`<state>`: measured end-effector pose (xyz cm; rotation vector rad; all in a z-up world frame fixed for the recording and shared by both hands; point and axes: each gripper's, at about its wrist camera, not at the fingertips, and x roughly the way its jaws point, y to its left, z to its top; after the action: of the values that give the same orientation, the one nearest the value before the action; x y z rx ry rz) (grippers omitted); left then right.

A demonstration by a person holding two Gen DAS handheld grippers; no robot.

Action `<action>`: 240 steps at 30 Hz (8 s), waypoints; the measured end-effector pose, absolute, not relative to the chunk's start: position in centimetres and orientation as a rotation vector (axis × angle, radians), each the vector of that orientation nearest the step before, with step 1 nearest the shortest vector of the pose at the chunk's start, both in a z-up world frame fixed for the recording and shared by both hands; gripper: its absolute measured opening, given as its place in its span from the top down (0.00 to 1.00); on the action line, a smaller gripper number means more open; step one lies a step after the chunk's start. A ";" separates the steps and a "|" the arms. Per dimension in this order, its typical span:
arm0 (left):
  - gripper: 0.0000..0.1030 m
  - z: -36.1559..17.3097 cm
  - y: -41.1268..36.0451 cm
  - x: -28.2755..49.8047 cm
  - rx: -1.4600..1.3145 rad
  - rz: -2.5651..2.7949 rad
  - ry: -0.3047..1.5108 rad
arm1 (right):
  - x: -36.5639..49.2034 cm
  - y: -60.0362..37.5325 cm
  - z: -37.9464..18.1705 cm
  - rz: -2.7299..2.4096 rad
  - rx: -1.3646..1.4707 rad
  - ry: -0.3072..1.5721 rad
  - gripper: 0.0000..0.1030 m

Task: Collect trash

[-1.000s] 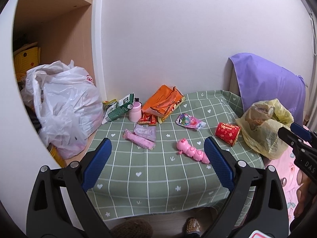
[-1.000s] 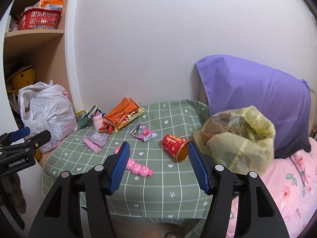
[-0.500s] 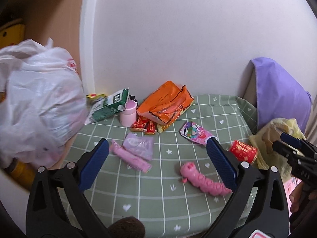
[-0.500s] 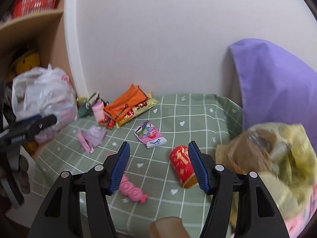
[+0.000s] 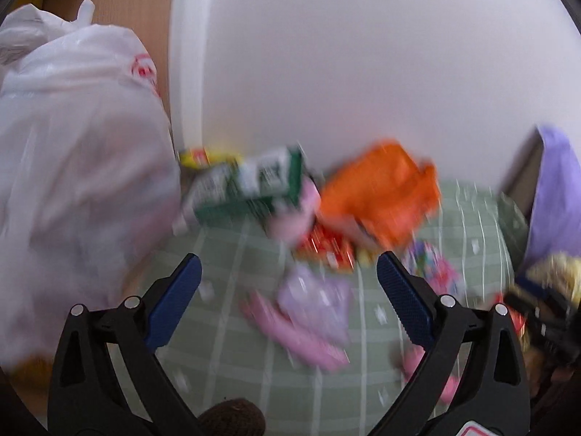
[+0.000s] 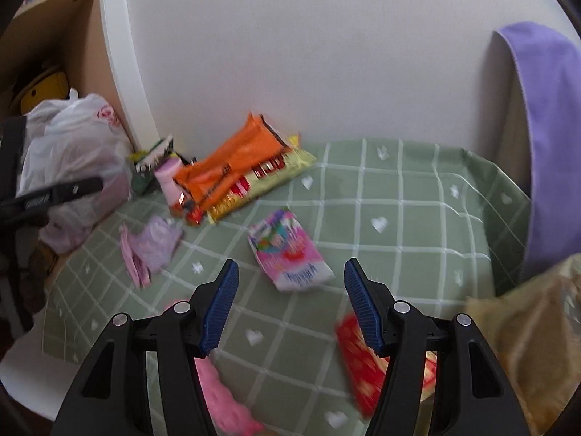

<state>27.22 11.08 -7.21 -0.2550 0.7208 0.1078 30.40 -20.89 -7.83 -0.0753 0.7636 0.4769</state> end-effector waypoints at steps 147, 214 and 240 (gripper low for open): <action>0.61 -9.3 4.9 29.5 -0.234 -0.273 0.849 | 24.2 -32.0 -8.7 0.337 0.161 0.987 0.54; 0.93 8.8 -25.1 31.5 -0.189 -1.036 0.456 | 13.6 -43.0 7.3 -0.201 0.023 0.429 0.95; 0.95 -3.3 -32.1 33.2 -0.046 -0.951 0.646 | 18.6 -47.0 -1.2 0.007 0.170 0.652 0.95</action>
<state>33.22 -32.12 -3.28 -0.0460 0.6462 -0.9507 18.60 -47.01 -1.25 0.1699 0.6524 0.0067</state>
